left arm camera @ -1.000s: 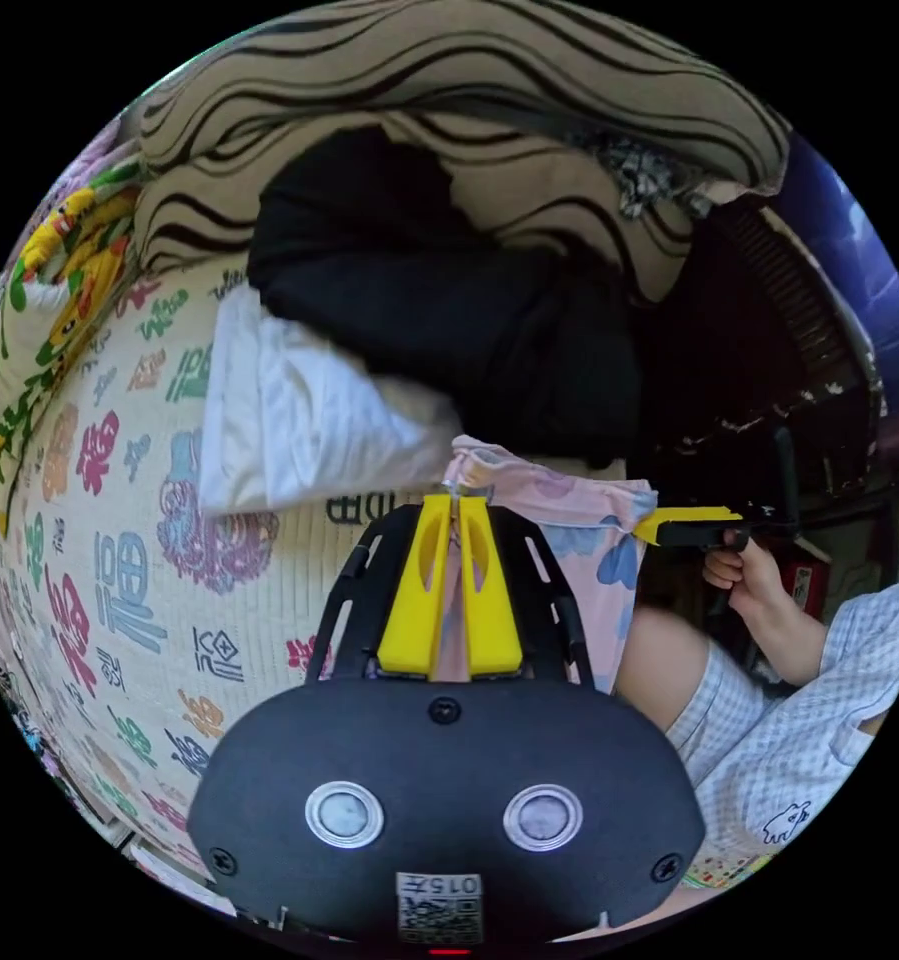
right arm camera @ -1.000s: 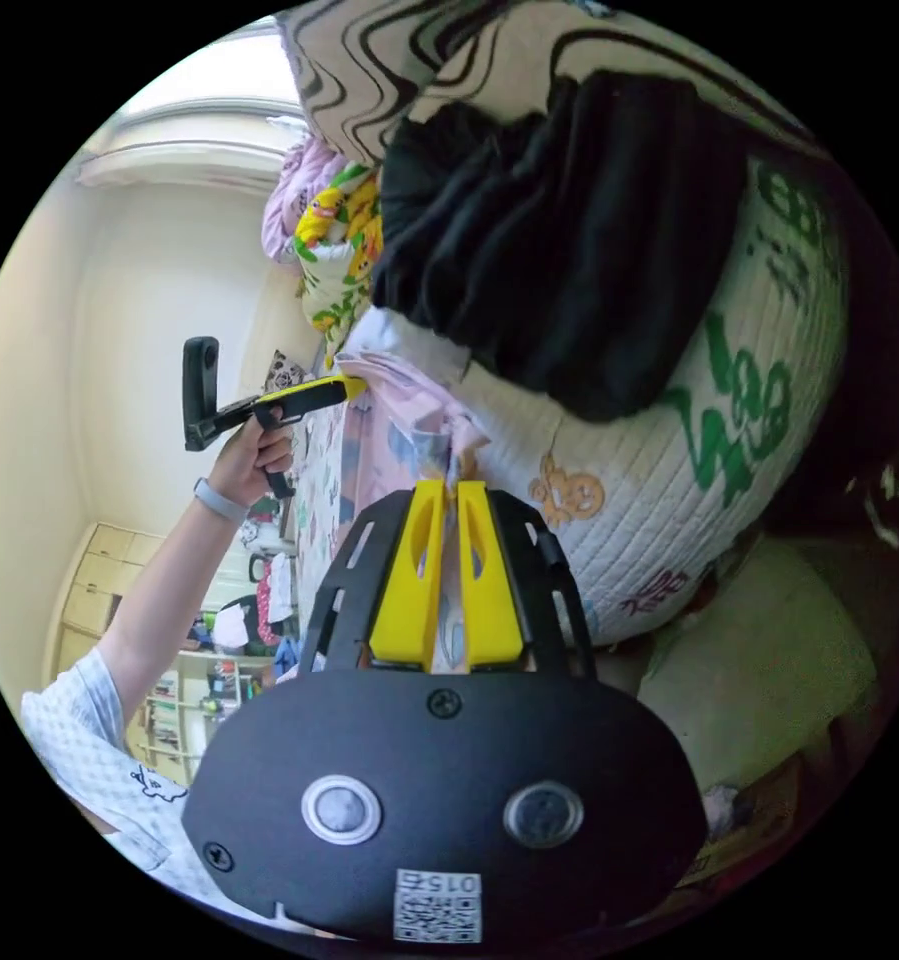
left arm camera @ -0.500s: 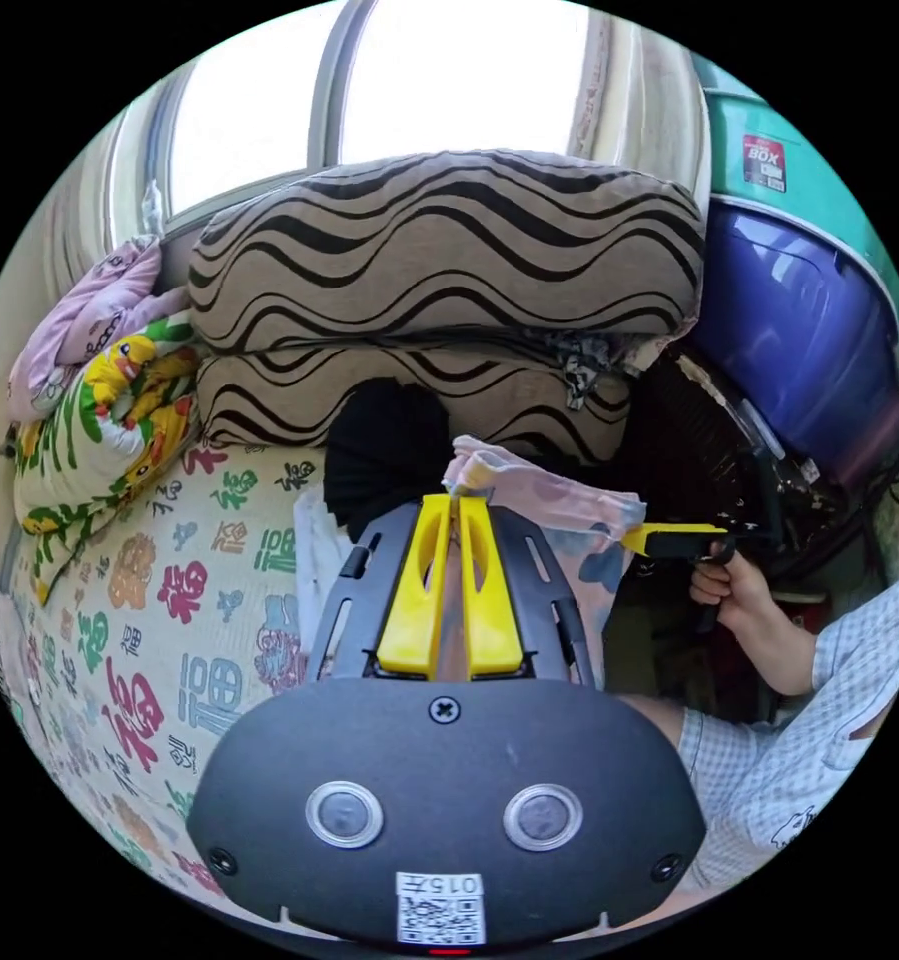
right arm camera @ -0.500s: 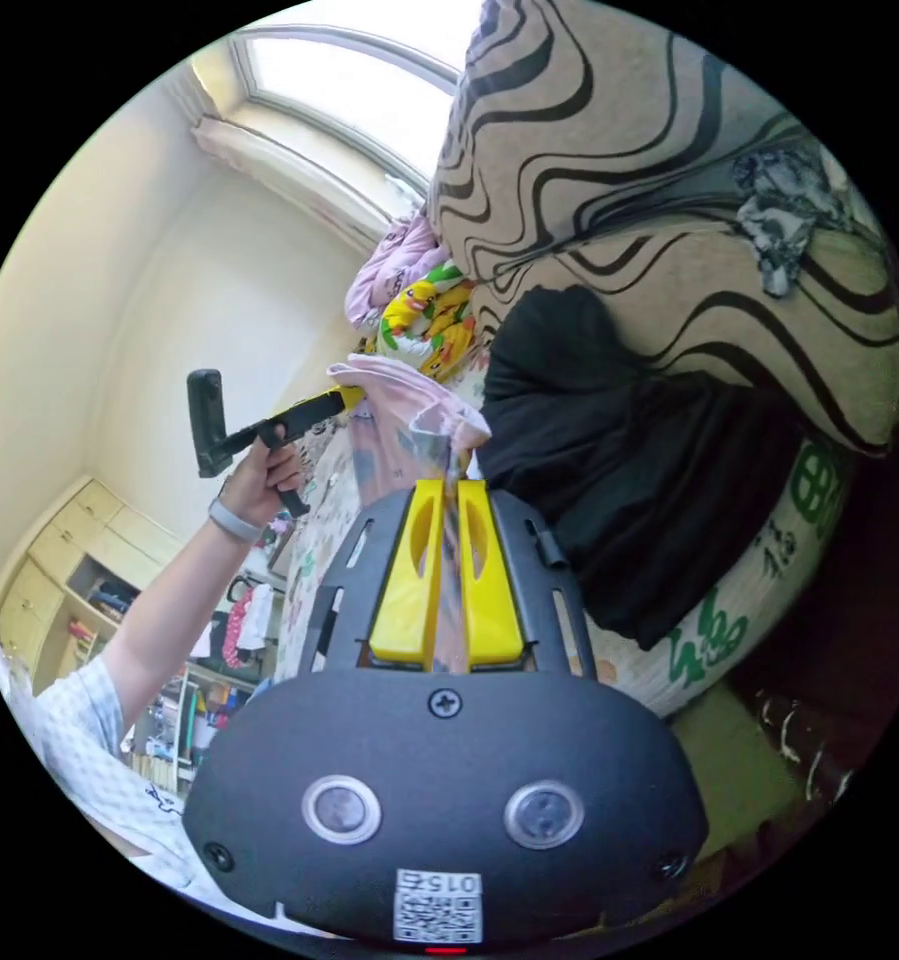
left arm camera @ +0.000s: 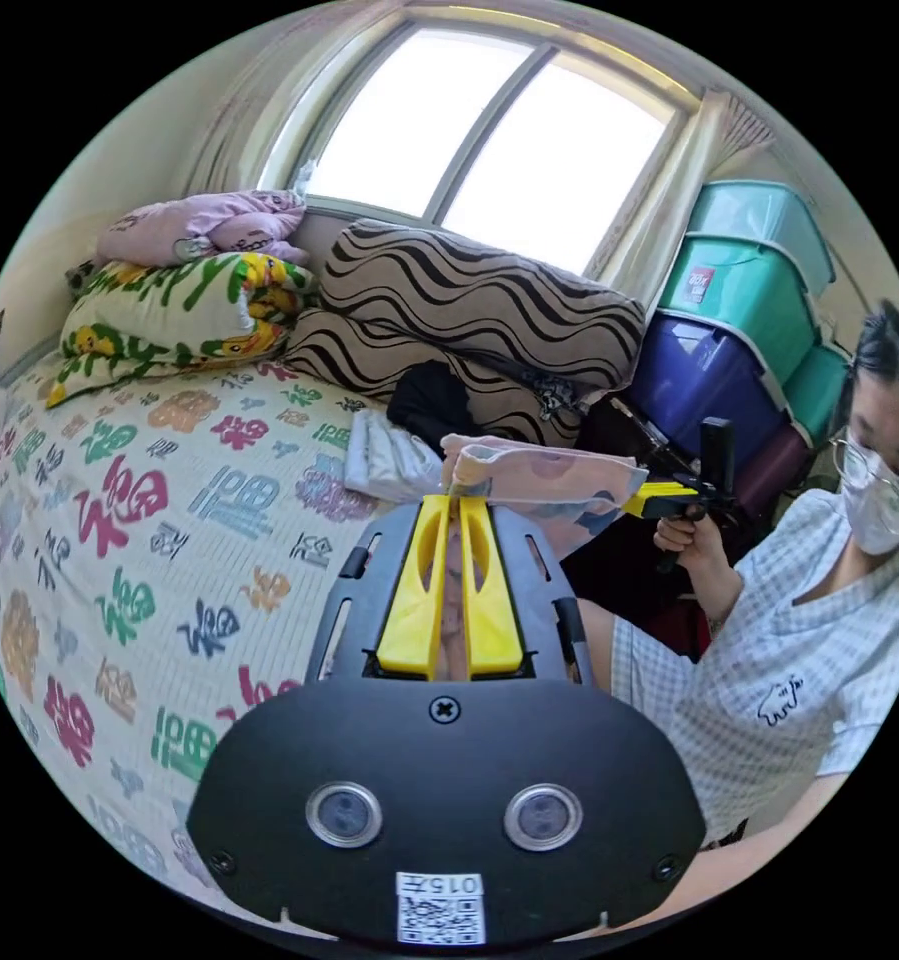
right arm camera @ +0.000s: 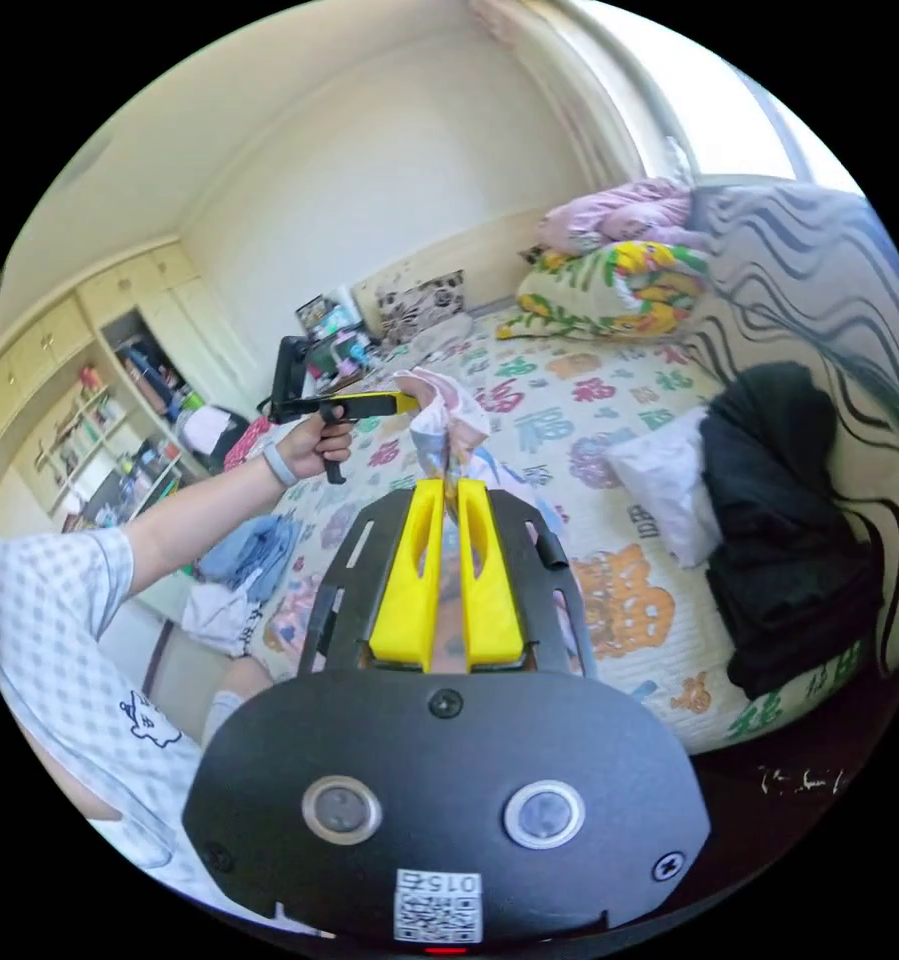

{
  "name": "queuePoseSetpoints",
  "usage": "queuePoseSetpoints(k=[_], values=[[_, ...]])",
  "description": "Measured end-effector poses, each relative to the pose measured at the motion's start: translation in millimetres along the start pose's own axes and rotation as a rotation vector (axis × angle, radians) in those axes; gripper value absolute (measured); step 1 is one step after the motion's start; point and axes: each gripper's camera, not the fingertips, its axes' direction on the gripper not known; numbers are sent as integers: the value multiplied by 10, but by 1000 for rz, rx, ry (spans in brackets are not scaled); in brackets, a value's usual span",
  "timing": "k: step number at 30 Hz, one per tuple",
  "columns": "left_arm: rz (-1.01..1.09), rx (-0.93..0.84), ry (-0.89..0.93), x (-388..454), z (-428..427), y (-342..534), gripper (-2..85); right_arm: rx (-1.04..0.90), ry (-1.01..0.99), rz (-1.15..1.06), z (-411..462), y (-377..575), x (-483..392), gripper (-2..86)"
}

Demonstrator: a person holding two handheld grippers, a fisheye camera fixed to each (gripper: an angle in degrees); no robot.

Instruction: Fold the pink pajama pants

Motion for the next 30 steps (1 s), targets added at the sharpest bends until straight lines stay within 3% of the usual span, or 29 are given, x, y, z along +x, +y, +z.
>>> queuePoseSetpoints(k=[8,18,21,25,28,30], values=[[-248,118,-49,15,-1818,1206,0,-250,-209,-293,1081,576,-1654,15],[-703,58,-13,10,-2432,2421,4,-650,-128,-642,2523,1725,-2908,19],[-747,-63,-106,166,-2494,2440,14,-723,-83,-729,2767,1968,-3065,25],[-701,-239,-382,562,-2636,2242,49,-740,-29,-841,2921,2116,-3230,42],[-720,-187,-541,938,-2821,2071,64,-716,-29,-907,2917,2123,-3356,52],[-727,-112,-537,1186,-2887,1947,77,-714,-71,-914,2902,2087,-3411,56]])
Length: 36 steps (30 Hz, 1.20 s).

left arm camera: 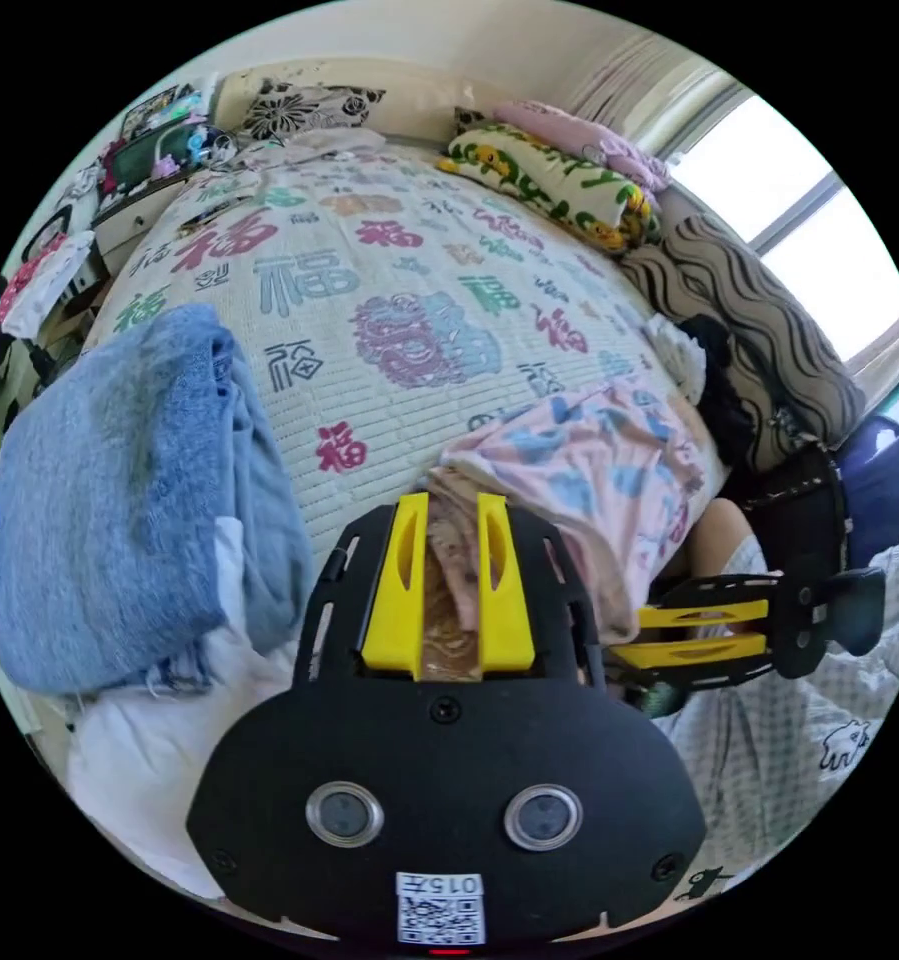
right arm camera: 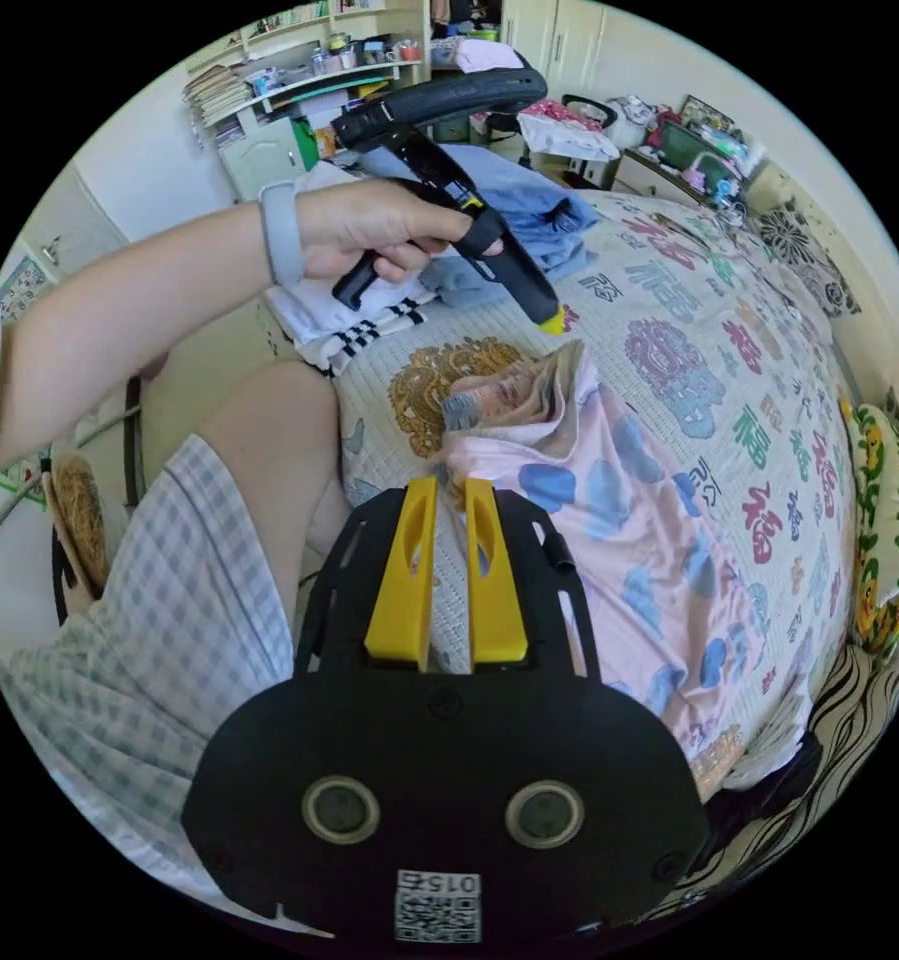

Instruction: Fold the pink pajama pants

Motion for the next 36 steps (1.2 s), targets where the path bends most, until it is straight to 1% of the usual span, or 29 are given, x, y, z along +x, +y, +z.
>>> queuePoseSetpoints(k=[3,4,5,6,8,9,11,14,15,18,20,21,23,25,27,29,32,36], values=[[21,73,92,372,-204,82,83,4,3,-67,16,-99,-64,59],[28,75,141,492,-212,96,84,-18,15,-84,75,-138,-83,58],[37,42,162,587,-175,99,84,-47,26,-92,139,-166,-82,58],[33,18,142,623,-146,100,83,-58,27,-90,161,-172,-72,58],[8,-83,3,708,-41,128,82,-63,-7,-67,139,-144,18,57],[4,-103,-25,723,-30,140,82,-64,-20,-56,119,-127,53,58],[-20,-154,-116,792,-72,193,82,-51,-102,17,6,-18,281,61],[-65,-163,-179,931,-282,275,85,-71,-97,140,-89,172,680,64],[-79,-159,-173,958,-332,298,85,-82,-74,174,-105,215,774,65],[-154,-145,-79,1078,-480,448,102,-134,79,363,-195,493,1306,67],[-224,-165,-7,1105,-420,546,111,-172,150,565,-267,786,1780,75],[-241,-168,12,1103,-386,560,111,-176,152,612,-285,862,1889,78],[-281,-206,72,1095,-207,562,107,-214,138,783,-304,1140,2266,101],[-258,-245,70,1141,-100,532,97,-230,107,869,-274,1285,2460,106],[-208,-266,34,1197,-90,495,79,-252,39,909,-184,1364,2603,98],[-172,-276,60,1211,-117,460,44,-281,-108,933,-34,1406,2731,71],[-123,-248,58,1259,-250,430,28,-269,-111,907,-122,1389,2753,34],[-90,-217,20,1361,-390,432,26,-233,-127,889,-338,1413,2730,24]])
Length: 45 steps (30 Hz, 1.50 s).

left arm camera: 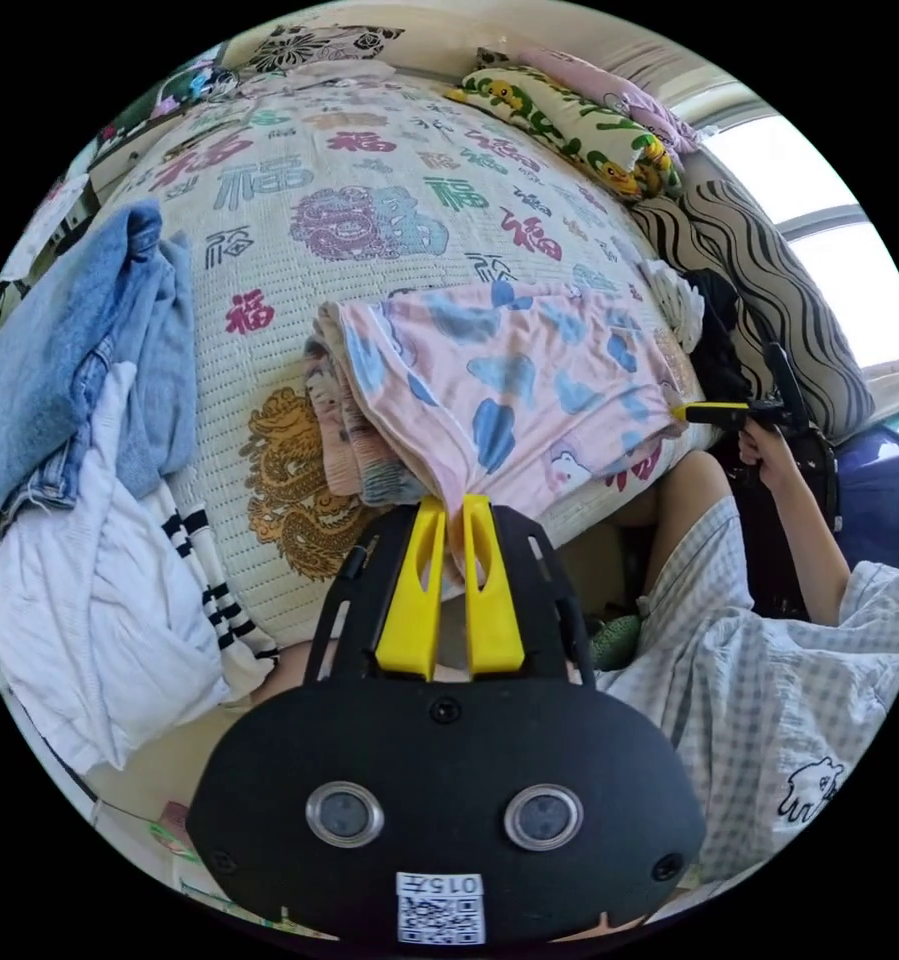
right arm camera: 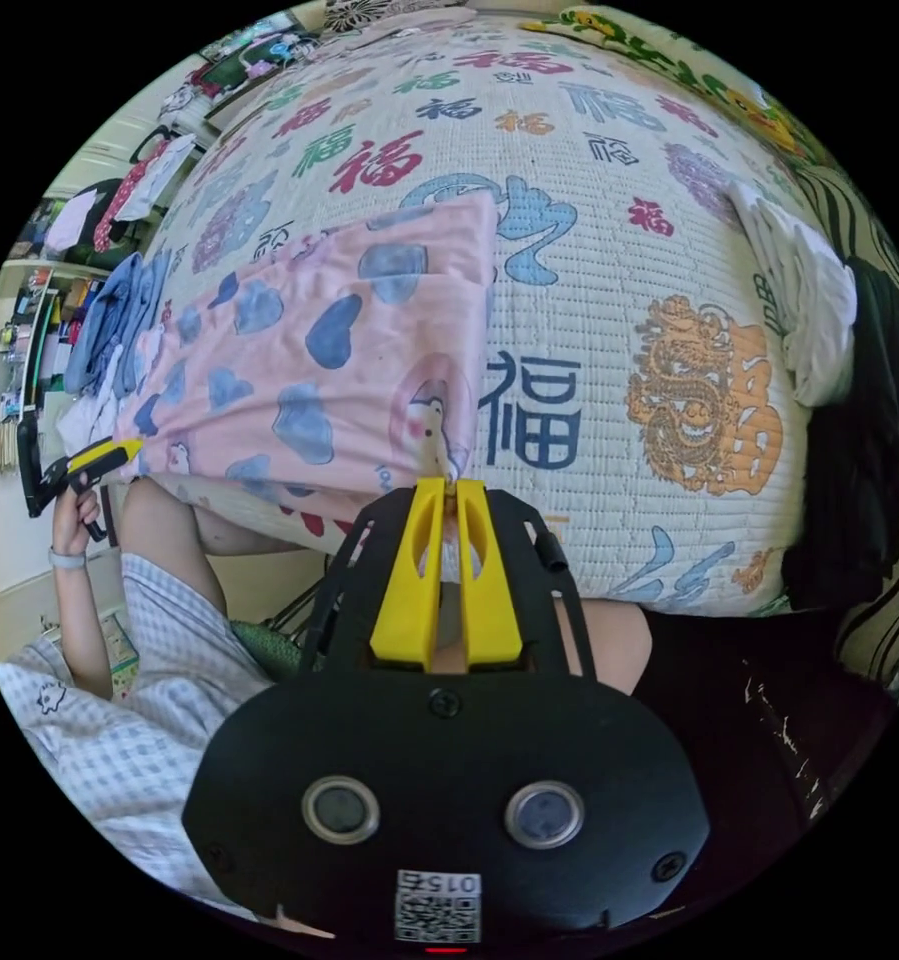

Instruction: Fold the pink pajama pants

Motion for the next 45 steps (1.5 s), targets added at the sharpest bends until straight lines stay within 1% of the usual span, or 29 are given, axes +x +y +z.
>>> queuePoseSetpoints(k=[3,5,6,9,11,12,14,15,16,18,20,22,25,27,30,31,33,35,38,40,43,45], values=[[-5,-73,-32,4,215,-20,37,-53,-2,-5,93,-14,31,33],[-69,-127,-27,-52,417,-7,65,-18,23,-5,10,4,17,51],[-79,-125,-29,-54,416,8,73,-8,40,-7,-30,17,10,55],[-110,-68,-90,-40,255,119,83,52,135,-5,-274,90,3,69],[-119,18,-124,-19,73,150,81,124,168,-38,-492,92,-46,66],[-115,46,-120,-8,37,139,80,141,158,-56,-538,79,-74,64],[-58,149,-48,62,11,7,75,177,56,-149,-635,-34,-254,60],[-44,151,-36,80,47,-52,74,178,32,-171,-629,-72,-311,58],[-12,137,-43,117,158,-189,73,161,-5,-215,-576,-150,-433,56],[11,107,-104,141,383,-402,71,118,2,-256,-425,-244,-593,52],[3,39,-167,65,686,-614,66,39,71,-276,-175,-277,-692,46],[-22,4,-193,-54,859,-682,31,2,135,-286,-23,-224,-705,39],[-16,-13,-192,-186,1041,-688,8,60,175,-319,-4,-67,-688,19],[1,-19,-195,-202,1111,-686,9,60,176,-290,-37,-51,-646,9],[17,-4,-203,-174,1147,-678,43,108,151,-239,-212,3,-562,4],[25,26,-203,-148,1121,-666,65,146,176,-210,-308,55,-515,6],[66,92,-194,-78,1059,-664,73,201,213,-164,-447,152,-419,17],[174,151,-132,67,1020,-769,80,232,209,-104,-578,265,-230,62],[324,150,-51,333,1104,-1080,88,217,207,-20,-641,371,65,84],[406,147,-36,526,1220,-1306,90,198,224,45,-641,409,229,88],[528,93,-22,868,1526,-1712,92,188,113,120,-666,454,460,96],[593,43,-17,1071,1750,-1942,92,188,88,147,-679,470,548,99]])
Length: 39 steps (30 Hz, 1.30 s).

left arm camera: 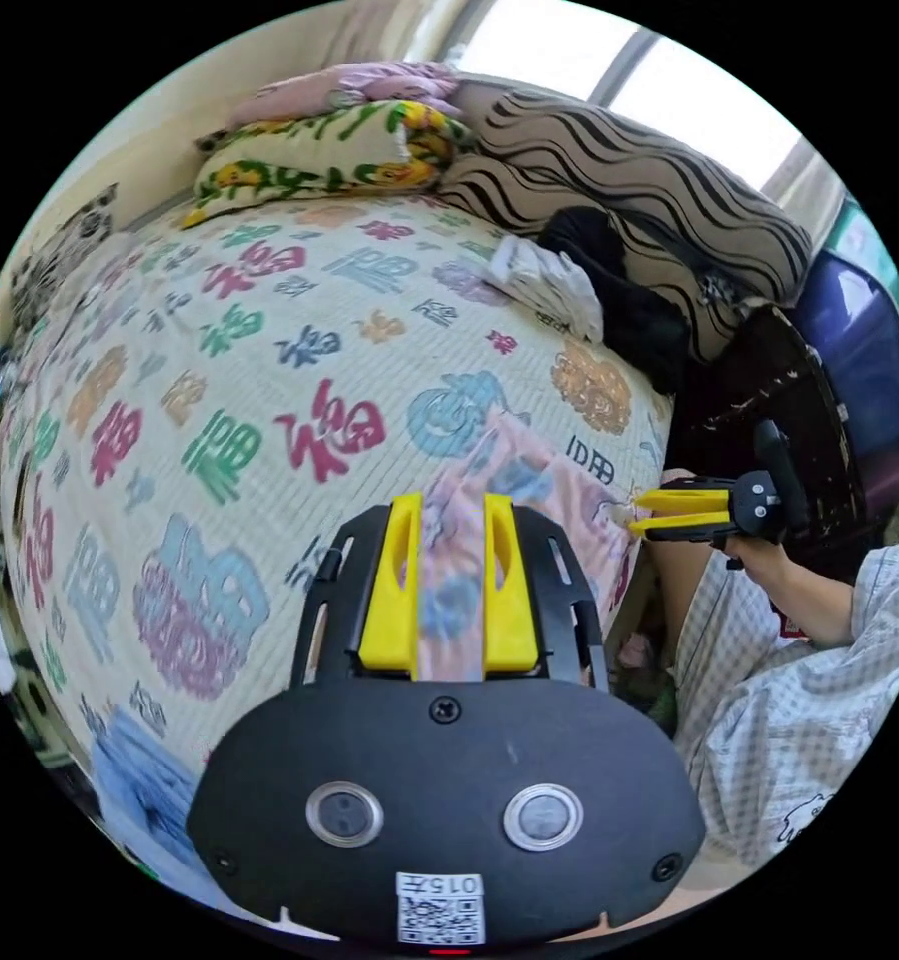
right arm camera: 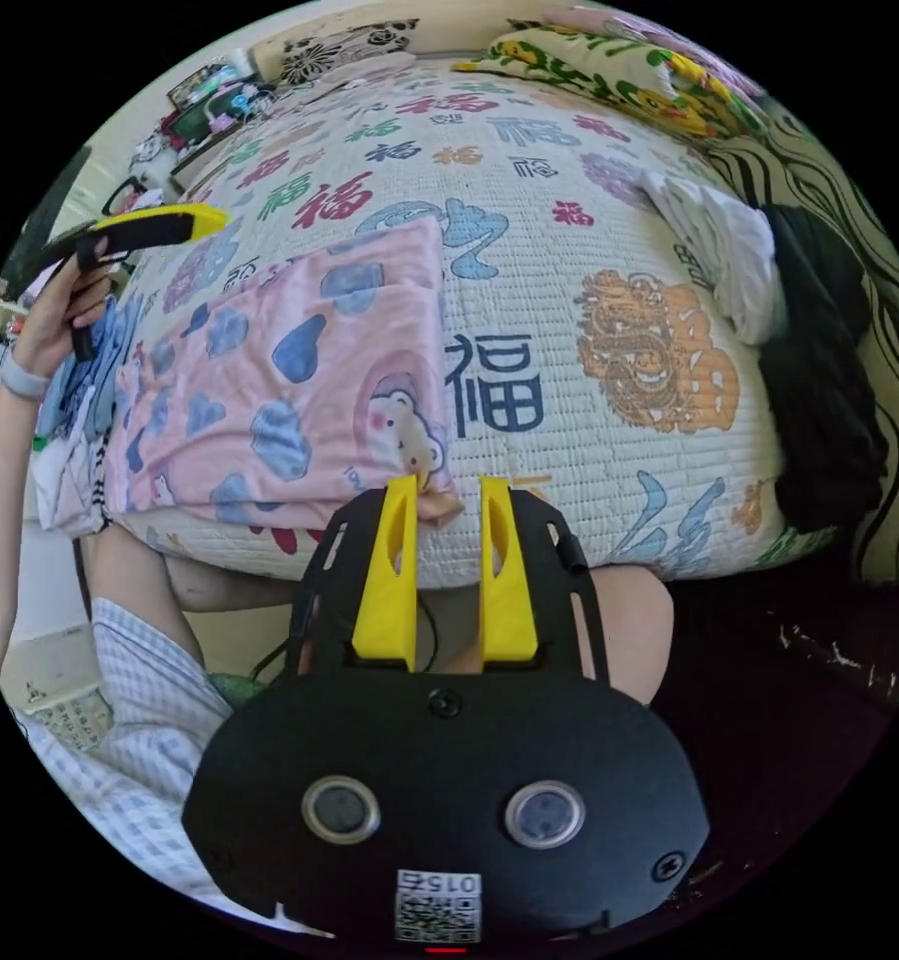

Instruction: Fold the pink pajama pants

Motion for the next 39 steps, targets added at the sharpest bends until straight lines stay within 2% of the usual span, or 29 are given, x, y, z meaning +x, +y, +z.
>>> queuePoseSetpoints(k=[5,9,13,18,23,27,31,35,36,39], values=[[87,-98,59,-15,671,-655,94,-4,-68,39,-5,-10,186,101],[108,-162,84,-150,1045,-856,96,-11,-108,50,9,-11,319,99],[163,-319,96,-308,1454,-906,105,3,-158,55,-42,38,496,95],[276,-320,112,-414,1541,-889,93,6,-375,96,-149,122,823,82],[237,-314,356,-699,1625,-959,108,2,-547,165,-74,158,1091,101],[246,-389,306,-812,1833,-967,98,2,-563,194,-43,191,1224,71],[274,-443,338,-896,1895,-958,40,25,-618,118,-55,231,1272,36],[481,-377,175,-763,1688,-1006,21,108,-636,140,-267,343,1510,21],[493,-364,177,-761,1649,-1028,19,124,-625,140,-318,361,1542,20],[499,-174,257,-798,1302,-1237,16,231,-446,160,-670,458,1744,14]])
